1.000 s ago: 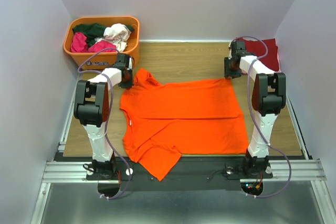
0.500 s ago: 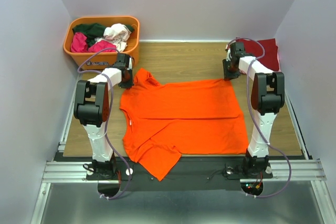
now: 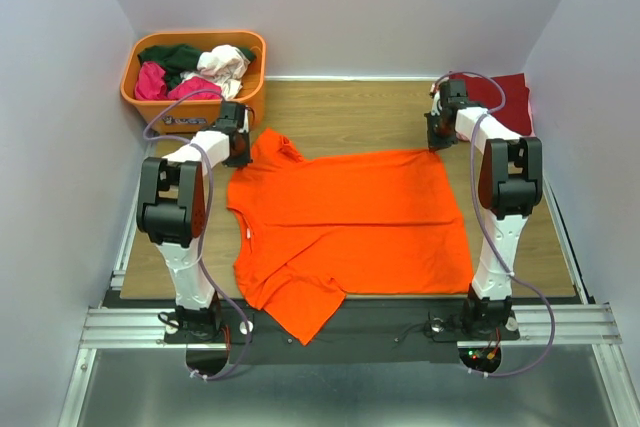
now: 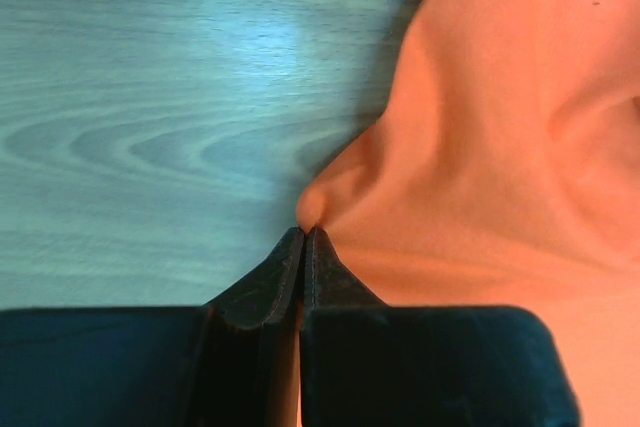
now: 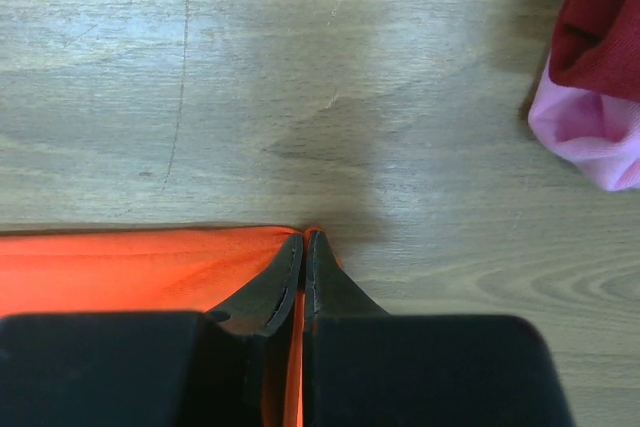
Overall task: Fold and stack the t-shirts
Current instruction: Fold the tshirt
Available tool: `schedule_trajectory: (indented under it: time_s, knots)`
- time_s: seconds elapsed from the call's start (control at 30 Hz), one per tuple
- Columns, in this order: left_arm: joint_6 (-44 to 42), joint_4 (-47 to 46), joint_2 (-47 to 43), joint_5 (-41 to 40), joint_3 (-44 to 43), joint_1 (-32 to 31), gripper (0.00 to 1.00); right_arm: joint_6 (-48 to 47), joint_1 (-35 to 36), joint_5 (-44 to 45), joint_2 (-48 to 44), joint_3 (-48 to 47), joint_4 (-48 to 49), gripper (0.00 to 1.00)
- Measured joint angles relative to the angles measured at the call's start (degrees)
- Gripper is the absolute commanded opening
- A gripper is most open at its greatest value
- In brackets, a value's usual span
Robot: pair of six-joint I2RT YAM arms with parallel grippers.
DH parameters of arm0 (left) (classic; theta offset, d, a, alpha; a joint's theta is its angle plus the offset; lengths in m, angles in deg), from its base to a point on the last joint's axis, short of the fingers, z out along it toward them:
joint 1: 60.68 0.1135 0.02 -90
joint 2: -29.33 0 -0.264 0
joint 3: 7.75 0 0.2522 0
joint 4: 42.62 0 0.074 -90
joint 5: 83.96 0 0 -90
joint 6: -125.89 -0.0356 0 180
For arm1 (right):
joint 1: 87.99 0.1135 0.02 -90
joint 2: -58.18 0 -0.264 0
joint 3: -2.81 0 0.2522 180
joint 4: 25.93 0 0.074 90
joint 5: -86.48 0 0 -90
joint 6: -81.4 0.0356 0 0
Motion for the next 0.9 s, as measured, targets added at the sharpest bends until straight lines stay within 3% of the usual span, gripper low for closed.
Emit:
schedule_trajectory:
  time_s: [0.33,0.9]
  knots:
    - [-1.79,-3.08,-8.52,-3.15,-0.35,-0.02,0.0,0.09,-0.04,1.73,-0.57,-0.96,-0.15,0.01]
    - [-3.26,-4.7,-9.66,-3.48,-0.5,-0.04,0.0,0.35,-0.04,2.43,-5.11,-4.42,-0.09,0.01]
